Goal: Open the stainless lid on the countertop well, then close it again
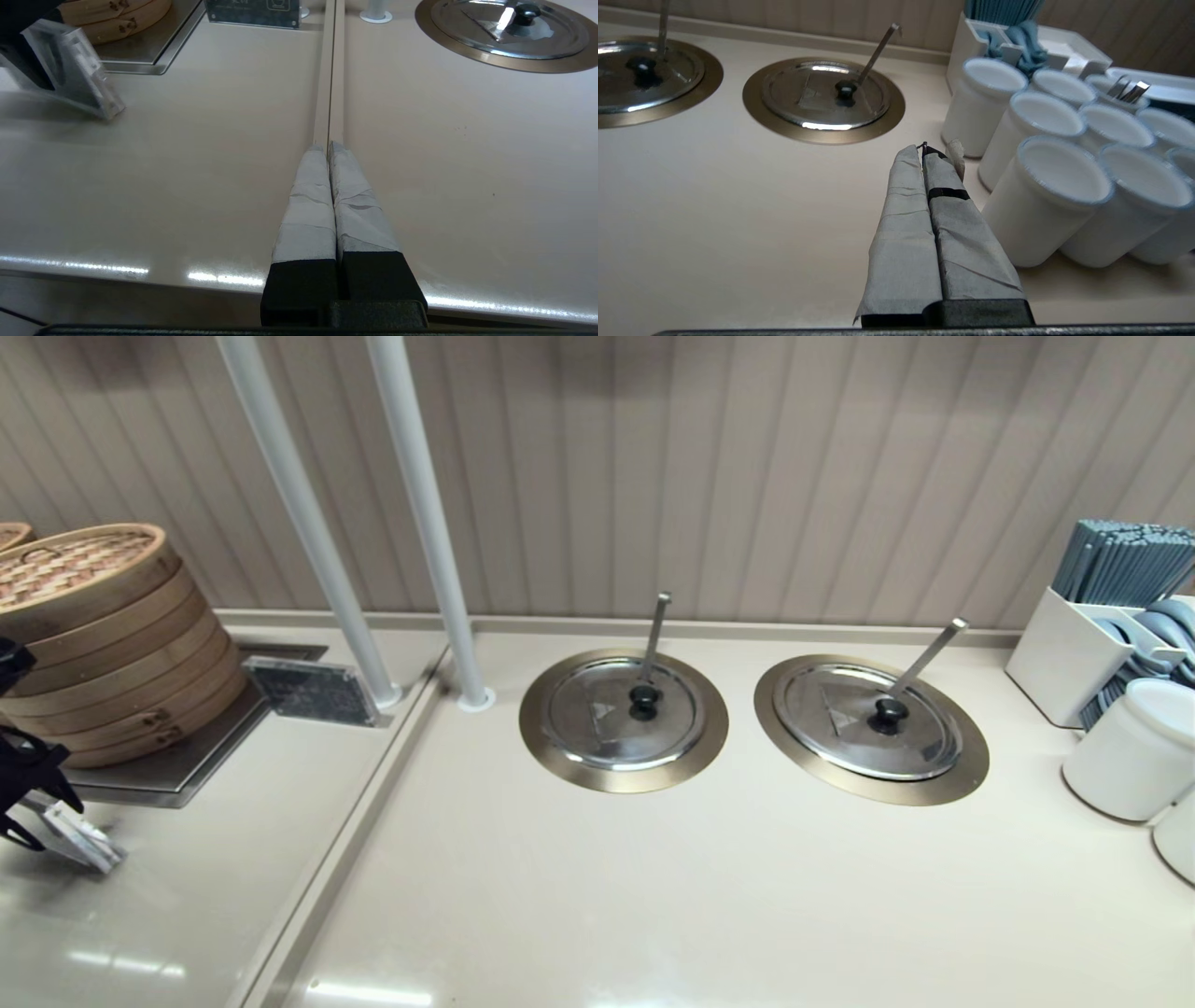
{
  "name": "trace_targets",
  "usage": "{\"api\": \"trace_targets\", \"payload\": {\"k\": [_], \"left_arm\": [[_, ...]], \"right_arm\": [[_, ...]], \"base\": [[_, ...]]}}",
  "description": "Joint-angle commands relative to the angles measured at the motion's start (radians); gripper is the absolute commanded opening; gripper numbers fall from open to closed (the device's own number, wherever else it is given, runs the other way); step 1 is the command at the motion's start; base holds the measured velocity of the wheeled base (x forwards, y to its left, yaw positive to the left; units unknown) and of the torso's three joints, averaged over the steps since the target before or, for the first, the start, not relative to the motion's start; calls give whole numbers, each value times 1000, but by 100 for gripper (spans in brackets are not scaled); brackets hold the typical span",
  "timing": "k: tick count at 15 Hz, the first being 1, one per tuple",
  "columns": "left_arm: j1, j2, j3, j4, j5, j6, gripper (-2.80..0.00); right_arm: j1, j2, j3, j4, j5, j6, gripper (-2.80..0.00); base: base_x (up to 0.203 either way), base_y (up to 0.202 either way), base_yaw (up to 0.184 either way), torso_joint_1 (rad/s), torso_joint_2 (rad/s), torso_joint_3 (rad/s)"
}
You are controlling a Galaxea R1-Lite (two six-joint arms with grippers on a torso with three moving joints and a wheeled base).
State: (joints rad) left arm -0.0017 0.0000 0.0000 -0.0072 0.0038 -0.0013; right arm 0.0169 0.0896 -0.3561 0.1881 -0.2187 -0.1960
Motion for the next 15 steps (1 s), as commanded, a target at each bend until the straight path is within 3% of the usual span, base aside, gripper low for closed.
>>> {"api": "trace_targets", "payload": {"k": [1,3,4,15], "left_arm": [[0,0,0,0,1,0,-280],[0,0,0,0,1,0,-280],[0,0,0,0,1,0,-280],[0,0,0,0,1,0,-280]], "right_arm": [[-12,-94,182,-5,78,45,-280],[-14,-90,310,-61,228,68,-280],[-15,-88,318,-88,262,90,-280],[-15,-88,318,-88,256,112,-280]], "base": [[0,0,0,0,0,0],[0,0,0,0,0,0],[0,0,0,0,0,0],[0,0,0,0,0,0]]}}
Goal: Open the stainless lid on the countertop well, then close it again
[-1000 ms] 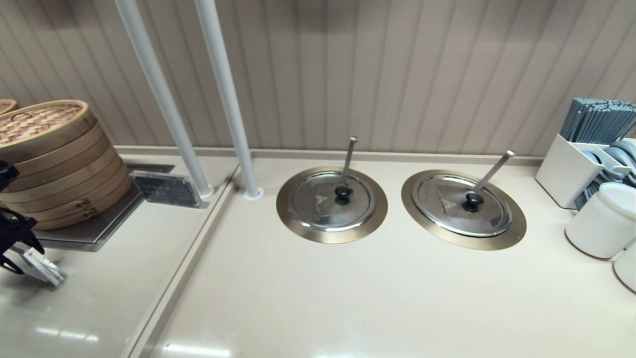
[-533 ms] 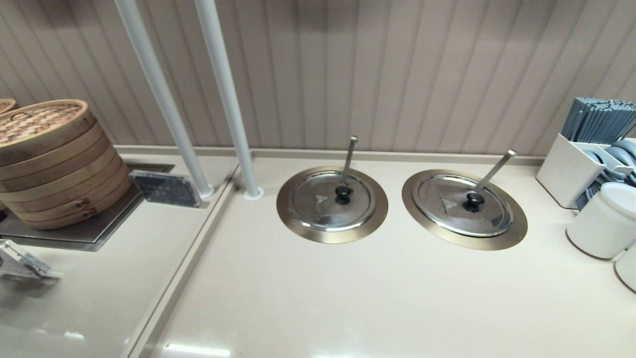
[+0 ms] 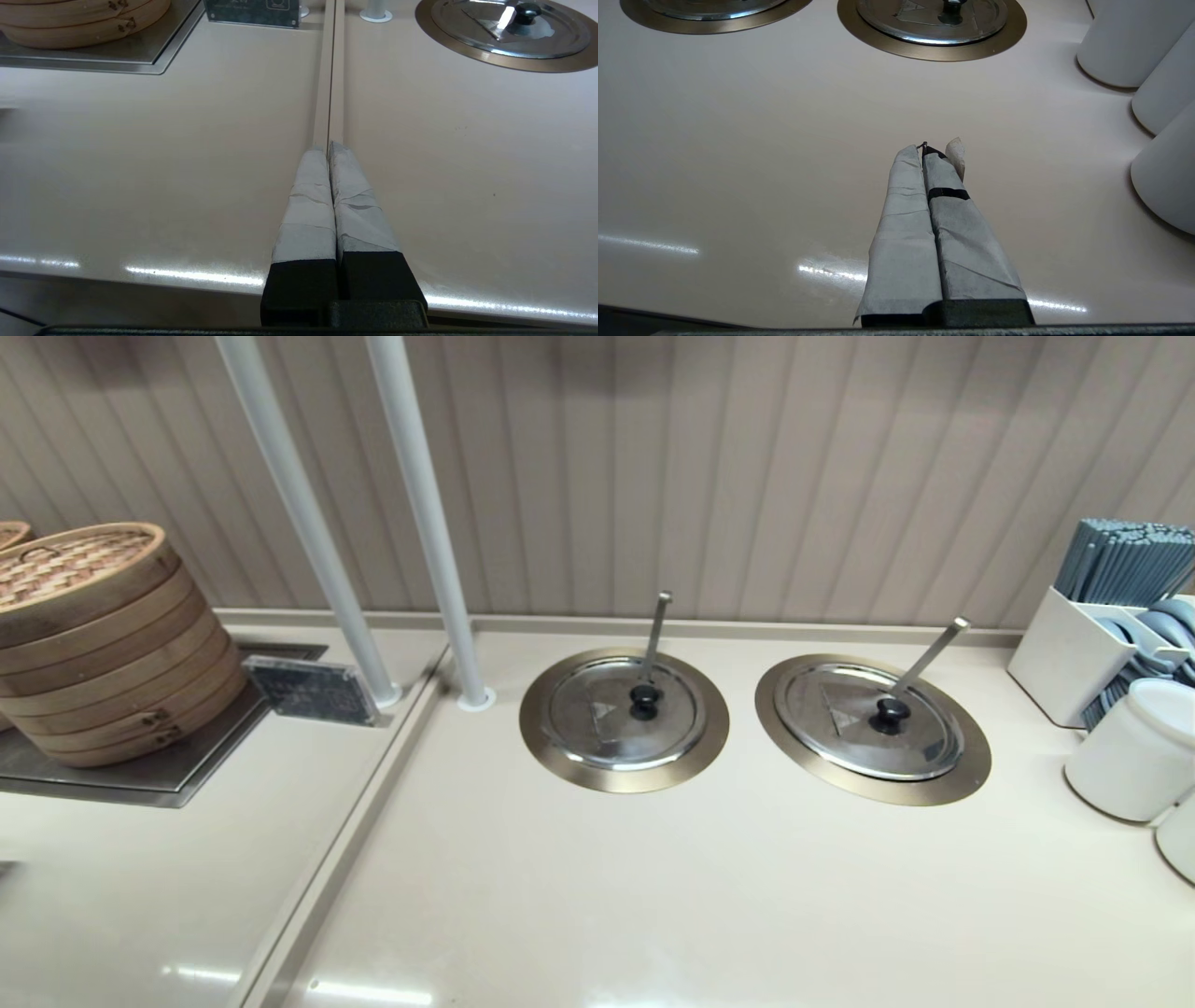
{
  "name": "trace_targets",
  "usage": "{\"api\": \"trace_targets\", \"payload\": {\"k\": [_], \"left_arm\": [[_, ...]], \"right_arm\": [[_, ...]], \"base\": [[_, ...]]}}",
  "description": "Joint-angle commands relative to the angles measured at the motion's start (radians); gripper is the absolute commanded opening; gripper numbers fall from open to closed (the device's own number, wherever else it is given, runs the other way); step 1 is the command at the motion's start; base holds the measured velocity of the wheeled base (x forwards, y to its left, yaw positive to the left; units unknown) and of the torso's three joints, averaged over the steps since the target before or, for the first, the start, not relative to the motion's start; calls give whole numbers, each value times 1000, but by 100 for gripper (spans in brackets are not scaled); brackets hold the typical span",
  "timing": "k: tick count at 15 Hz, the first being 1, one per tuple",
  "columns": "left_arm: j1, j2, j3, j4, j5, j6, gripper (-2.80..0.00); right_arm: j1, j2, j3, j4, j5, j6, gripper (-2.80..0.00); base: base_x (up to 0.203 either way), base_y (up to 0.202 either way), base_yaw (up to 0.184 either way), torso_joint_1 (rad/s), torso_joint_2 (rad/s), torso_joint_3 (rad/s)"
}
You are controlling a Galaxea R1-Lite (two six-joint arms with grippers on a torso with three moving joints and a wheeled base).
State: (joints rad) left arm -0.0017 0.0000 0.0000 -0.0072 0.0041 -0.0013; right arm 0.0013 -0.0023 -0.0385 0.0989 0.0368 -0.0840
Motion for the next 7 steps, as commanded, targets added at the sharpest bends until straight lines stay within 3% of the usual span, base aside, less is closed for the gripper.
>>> {"api": "trace_targets", "payload": {"k": [1,7], "left_arm": [[0,0,0,0,1,0,-280],[0,0,0,0,1,0,-280]], "right_arm": [[0,4,-1,1,0,0,-280],[-1,3,0,-1,-3,36,-280]], "base": [[0,0,0,0,0,0],[0,0,0,0,0,0]]}}
